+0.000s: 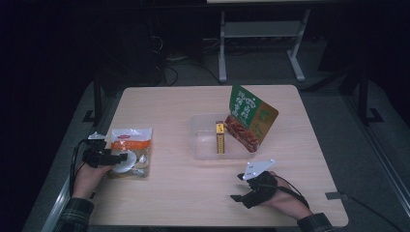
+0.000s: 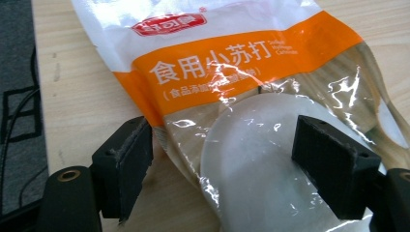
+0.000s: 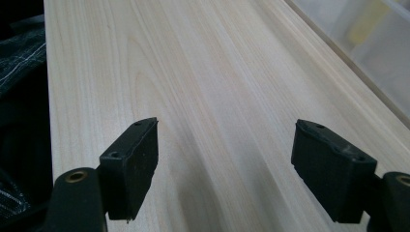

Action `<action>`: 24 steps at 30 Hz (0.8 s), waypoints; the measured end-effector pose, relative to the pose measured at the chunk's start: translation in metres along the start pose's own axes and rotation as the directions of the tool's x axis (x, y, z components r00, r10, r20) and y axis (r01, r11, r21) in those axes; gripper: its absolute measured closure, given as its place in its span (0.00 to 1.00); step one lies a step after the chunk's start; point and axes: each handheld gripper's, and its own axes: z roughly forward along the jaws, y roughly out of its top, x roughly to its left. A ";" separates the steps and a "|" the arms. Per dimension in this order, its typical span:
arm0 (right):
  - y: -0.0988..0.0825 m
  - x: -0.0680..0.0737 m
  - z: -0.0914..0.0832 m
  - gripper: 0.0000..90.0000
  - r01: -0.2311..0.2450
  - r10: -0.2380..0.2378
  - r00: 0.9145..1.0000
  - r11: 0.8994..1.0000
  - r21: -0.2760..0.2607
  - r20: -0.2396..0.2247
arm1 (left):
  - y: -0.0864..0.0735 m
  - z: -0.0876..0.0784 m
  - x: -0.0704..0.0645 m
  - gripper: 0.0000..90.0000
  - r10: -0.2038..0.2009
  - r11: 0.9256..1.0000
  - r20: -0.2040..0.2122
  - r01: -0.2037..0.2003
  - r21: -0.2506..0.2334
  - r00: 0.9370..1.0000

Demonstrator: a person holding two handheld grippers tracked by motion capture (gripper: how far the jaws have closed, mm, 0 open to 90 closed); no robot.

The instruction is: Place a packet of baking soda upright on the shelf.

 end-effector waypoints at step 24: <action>0.000 0.000 0.002 0.27 0.005 -0.005 1.000 1.000 0.008 0.001 | 0.015 0.019 -0.011 0.61 0.042 0.999 0.166 -0.044 0.006 0.985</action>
